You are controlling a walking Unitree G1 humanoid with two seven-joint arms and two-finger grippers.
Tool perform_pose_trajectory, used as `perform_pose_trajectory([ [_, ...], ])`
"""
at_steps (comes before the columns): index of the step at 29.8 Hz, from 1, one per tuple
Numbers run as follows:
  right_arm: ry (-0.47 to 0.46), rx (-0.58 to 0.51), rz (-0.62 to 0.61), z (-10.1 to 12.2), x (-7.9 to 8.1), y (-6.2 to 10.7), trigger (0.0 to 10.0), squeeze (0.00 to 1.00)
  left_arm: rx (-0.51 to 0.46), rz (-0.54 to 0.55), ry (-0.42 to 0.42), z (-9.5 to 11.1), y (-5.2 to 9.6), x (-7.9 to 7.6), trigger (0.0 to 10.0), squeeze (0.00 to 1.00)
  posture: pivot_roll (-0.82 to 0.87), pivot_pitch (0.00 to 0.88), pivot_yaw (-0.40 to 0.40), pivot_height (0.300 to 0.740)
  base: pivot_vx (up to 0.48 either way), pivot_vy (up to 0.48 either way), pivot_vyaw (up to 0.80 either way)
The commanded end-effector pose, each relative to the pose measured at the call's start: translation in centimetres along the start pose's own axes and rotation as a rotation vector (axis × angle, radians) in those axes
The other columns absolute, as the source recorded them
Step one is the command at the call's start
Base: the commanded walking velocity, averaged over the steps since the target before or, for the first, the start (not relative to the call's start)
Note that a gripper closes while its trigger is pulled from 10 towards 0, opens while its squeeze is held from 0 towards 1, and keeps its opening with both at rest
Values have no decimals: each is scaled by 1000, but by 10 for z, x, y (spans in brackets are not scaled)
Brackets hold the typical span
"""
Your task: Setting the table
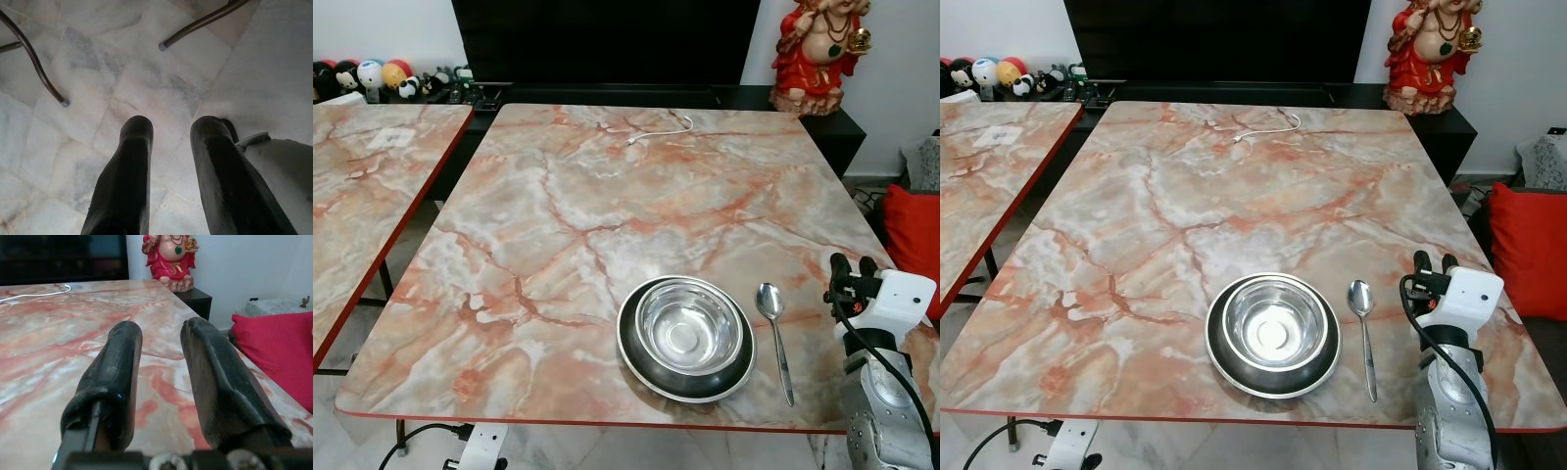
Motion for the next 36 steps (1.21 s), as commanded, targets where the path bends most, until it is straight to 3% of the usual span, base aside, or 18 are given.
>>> perform_pose_trajectory([
  [1, -6, -29, 4, 4, 4, 1, 10000, 0, 39, 13, -2, -9, 2, 4, 10000, 0, 45, 18, 4, 740, 0, 480, 0],
  [9, -20, -75, 53, 9, 18, 1, 10000, 0, 40, 19, -29, -7, 2, 12, 10000, 0, 62, 9, 21, 740, 0, 480, 0],
  [14, -21, -84, 62, 8, 19, 4, 10000, 0, 35, 20, -31, -6, 2, 14, 10000, 0, 66, 9, 24, 740, 0, 480, 585],
  [36, -22, -103, 81, 11, 23, -2, 10000, 0, 38, 20, -15, -9, 3, 12, 10000, 0, 69, 0, 0, 740, 0, 480, 0],
])
Point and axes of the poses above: a point about 5 cm out from each wrist's last joint towards the gripper, its own y axis pointing back from the gripper into the wrist, its own z axis along the axis of the wrist's last joint, x = y × z, the point moved 2 cm from there along -y, pointing out of the wrist towards the gripper, and after that the axes turned 5 degrees about y, right-handed, at the moved point
